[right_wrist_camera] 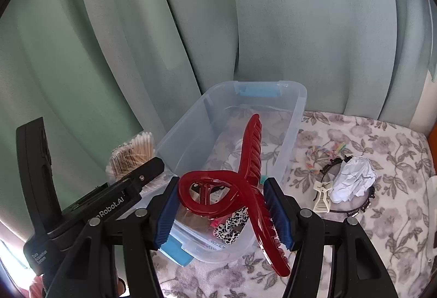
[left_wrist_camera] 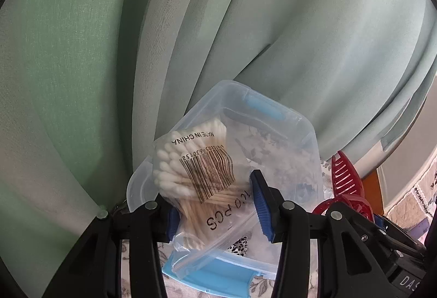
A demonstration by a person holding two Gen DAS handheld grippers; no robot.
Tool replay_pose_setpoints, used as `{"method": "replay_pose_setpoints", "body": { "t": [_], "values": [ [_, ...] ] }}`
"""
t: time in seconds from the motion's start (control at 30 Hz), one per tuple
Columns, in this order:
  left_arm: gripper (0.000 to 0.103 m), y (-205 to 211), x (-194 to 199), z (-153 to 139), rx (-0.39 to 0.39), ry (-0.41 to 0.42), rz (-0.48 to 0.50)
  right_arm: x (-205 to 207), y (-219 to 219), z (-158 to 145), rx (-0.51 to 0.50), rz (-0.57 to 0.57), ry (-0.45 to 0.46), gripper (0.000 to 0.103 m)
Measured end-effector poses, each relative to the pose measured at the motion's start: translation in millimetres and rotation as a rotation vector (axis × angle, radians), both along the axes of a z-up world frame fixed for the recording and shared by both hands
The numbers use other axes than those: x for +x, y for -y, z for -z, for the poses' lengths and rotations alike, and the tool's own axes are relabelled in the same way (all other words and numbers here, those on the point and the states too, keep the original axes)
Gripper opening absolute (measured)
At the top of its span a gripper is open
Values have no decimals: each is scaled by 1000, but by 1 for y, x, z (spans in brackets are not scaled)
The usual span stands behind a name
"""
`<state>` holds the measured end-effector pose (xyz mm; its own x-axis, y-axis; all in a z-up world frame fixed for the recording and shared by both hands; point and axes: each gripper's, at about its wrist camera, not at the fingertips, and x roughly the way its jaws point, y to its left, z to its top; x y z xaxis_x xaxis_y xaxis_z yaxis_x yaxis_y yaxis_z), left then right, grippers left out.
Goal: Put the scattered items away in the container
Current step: 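Lift the swab bag and red claw clip and carry both over the bin, then open both tools to drop the swab bag and claw clip into the bin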
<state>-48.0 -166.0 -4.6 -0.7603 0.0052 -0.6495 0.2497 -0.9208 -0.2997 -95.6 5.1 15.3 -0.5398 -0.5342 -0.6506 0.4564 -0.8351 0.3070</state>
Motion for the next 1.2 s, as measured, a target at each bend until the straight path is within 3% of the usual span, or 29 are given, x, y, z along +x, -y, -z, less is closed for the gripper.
{"method": "replay_pose_setpoints", "body": {
  "t": [0.23,0.3,0.47,0.73,1.2],
  "values": [
    [51,-3,-6,8,22,31,-15,-8,10,10,3,-39,21,65],
    [59,-2,-7,11,41,41,-12,-7,12,11,-1,-49,17,65],
    [66,6,-16,13,45,45,-5,-8,11,16,5,-48,28,67],
    [67,1,-13,19,41,55,13,-7,7,18,5,-30,50,67],
    [68,-11,1,3,19,34,32,5,-10,7,-17,0,36,68]
  ]
}}
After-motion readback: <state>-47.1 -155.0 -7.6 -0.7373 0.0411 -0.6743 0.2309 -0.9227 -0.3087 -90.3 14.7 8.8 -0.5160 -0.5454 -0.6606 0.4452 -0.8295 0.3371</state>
